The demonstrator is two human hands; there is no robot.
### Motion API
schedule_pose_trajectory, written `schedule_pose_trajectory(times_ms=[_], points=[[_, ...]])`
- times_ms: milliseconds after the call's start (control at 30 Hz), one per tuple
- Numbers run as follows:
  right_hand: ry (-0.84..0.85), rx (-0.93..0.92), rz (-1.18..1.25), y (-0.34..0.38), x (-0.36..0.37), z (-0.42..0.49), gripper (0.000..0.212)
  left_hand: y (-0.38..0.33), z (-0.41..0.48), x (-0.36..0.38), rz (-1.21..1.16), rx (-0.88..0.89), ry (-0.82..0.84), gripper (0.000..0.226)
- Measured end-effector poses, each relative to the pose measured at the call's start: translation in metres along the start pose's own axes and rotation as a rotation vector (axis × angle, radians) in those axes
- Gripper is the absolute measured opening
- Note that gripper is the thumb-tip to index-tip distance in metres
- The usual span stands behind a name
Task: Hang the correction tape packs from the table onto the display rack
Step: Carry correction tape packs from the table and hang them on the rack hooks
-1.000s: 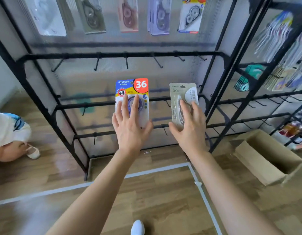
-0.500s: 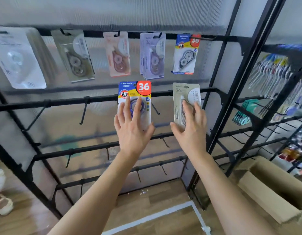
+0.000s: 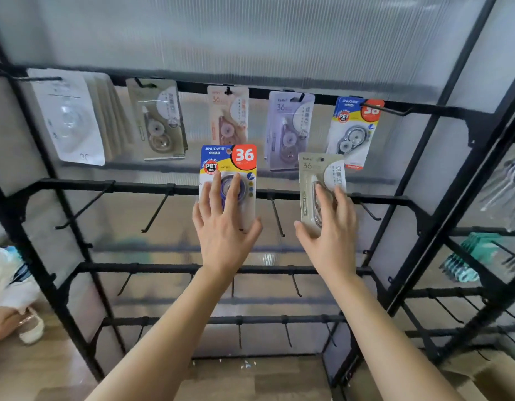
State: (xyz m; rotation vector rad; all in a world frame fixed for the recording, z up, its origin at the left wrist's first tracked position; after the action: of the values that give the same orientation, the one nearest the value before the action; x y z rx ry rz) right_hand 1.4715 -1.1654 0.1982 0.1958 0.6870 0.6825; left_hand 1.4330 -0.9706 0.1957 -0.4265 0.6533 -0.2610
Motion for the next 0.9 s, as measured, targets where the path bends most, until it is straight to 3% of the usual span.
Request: schedule_pose_trajectory(times_ms=[267, 467, 900], points=[[0.086, -0.178, 0.174, 0.086, 0.06, 0.029, 0.067, 0.069, 0.013, -0.066, 0.152, -0.135, -0.119, 0.076], [0.058, -0.185, 0.218, 0.147, 0.092, 0.038, 0.066, 0.114, 0.029, -0.098, 0.176, -0.086, -0.147, 0.076], [0.014, -0.132, 0.163, 0.163, 0.119, 0.052, 0.068, 0.155, 0.059, -0.069, 0.047, -0.013, -0.191, 0.074]])
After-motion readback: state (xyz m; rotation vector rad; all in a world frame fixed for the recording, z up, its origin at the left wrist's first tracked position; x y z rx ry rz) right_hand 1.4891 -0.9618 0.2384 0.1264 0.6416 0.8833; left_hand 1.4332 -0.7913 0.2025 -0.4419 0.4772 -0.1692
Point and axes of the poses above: each hand's wrist, its own z-axis towards the middle knuckle, its own x-axis out of the palm, y = z × x, the point moved 9 cm from there along z, towards the middle knuckle, and after that the axes turned 1 degree about z, right-handed, at the moved point
